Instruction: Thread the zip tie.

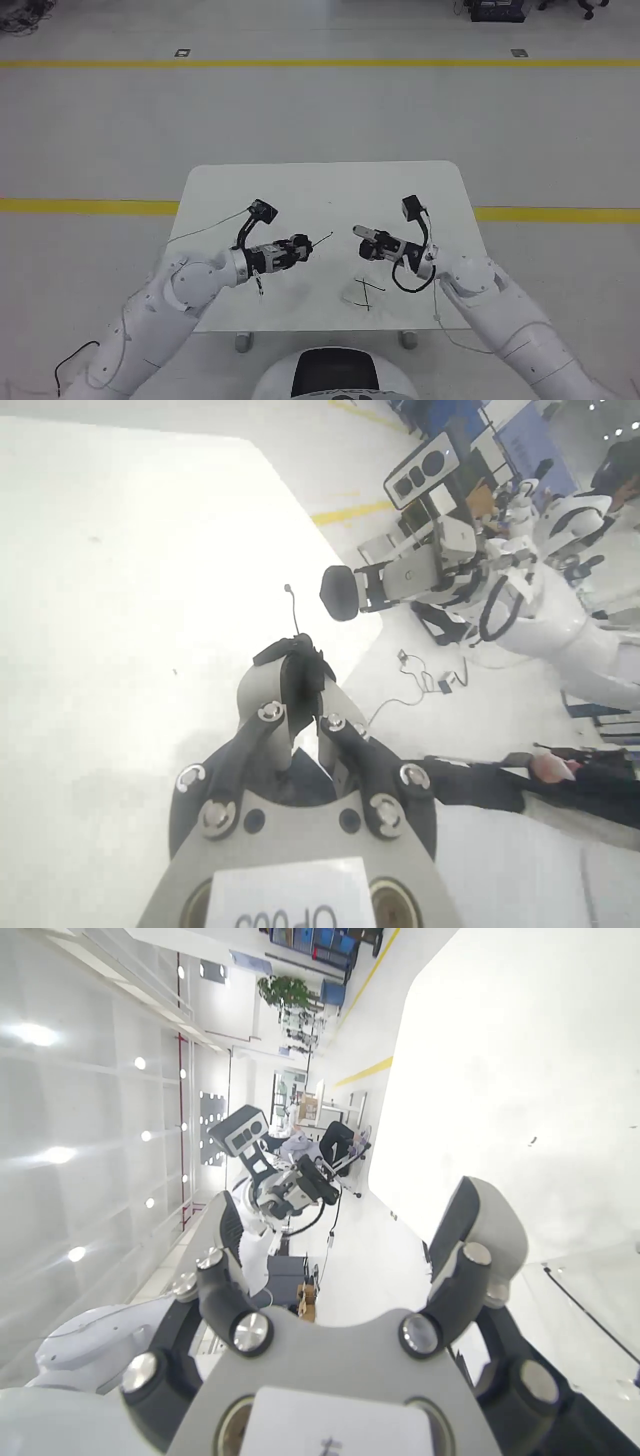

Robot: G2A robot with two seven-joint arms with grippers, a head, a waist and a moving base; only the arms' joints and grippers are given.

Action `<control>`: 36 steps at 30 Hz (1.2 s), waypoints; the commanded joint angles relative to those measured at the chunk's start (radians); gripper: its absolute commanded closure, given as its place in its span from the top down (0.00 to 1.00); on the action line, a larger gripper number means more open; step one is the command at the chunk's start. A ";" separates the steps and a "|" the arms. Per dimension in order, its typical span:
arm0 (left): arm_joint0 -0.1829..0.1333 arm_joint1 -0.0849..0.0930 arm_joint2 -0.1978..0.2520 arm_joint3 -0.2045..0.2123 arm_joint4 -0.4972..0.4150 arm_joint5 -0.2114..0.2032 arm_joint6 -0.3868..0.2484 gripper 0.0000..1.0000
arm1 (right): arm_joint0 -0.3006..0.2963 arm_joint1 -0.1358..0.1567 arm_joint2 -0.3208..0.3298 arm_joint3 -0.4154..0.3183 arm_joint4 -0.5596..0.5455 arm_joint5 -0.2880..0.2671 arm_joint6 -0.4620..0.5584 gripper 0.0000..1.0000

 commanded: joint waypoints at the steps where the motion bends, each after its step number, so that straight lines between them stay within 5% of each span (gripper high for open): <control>1: -0.036 0.004 0.007 0.035 -0.070 0.000 -0.067 0.00 | 0.038 -0.001 -0.004 0.031 0.012 -0.003 0.106 1.00; 3: -0.056 0.004 0.014 0.044 -0.092 0.000 -0.085 0.00 | 0.038 -0.001 -0.004 0.031 0.012 -0.003 0.106 1.00; 25: -0.052 0.002 0.021 0.042 -0.111 0.000 -0.080 0.00 | 0.038 -0.001 -0.004 0.031 0.012 -0.003 0.106 1.00; 33: -0.093 -0.001 0.054 0.081 -0.333 0.000 -0.261 0.00 | 0.097 -0.006 -0.023 0.138 0.040 -0.133 0.311 1.00; 36: -0.111 -0.002 0.061 0.102 -0.373 0.000 -0.306 0.00 | 0.136 -0.013 -0.036 0.178 0.063 -0.137 0.397 1.00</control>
